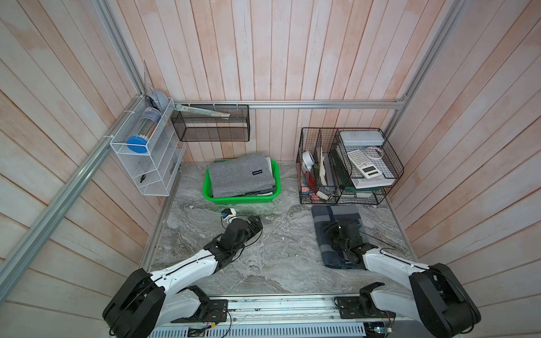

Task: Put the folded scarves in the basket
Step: Move the scarf to the center of the board, then adjust the scarf at the center of the board.

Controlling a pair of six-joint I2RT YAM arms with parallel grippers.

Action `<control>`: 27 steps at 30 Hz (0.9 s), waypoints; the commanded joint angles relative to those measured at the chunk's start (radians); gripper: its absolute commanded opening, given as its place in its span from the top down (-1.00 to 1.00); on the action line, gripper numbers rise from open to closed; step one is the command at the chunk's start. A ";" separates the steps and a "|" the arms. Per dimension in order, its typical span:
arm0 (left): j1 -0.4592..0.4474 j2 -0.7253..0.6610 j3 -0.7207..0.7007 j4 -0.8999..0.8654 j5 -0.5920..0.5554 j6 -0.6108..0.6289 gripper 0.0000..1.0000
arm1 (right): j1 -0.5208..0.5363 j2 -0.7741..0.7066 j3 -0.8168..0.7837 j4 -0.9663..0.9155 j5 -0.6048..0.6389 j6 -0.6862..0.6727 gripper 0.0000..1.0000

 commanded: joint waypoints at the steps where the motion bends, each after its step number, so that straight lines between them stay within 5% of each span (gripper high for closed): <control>1: 0.010 -0.038 -0.021 -0.039 -0.038 -0.004 -0.98 | 0.167 0.159 0.067 -0.133 0.020 0.141 -0.34; 6: 0.012 -0.115 -0.048 -0.094 -0.080 -0.013 -0.98 | 0.326 0.350 0.283 -0.110 -0.028 0.020 -0.36; 10: 0.014 -0.182 -0.087 -0.109 -0.102 -0.029 -0.98 | 0.359 0.339 0.344 -0.213 0.003 -0.097 -0.36; 16: 0.015 -0.223 -0.114 -0.112 -0.110 -0.055 -0.98 | 0.359 0.135 0.256 -0.347 0.085 -0.348 -0.35; 21: 0.016 -0.212 -0.114 -0.082 -0.094 -0.066 -0.98 | 0.358 -0.087 0.137 -0.482 0.191 -0.384 -0.35; 27: 0.015 -0.168 -0.114 -0.050 -0.087 -0.088 -0.98 | 0.358 -0.309 -0.032 -0.450 0.078 -0.449 -0.25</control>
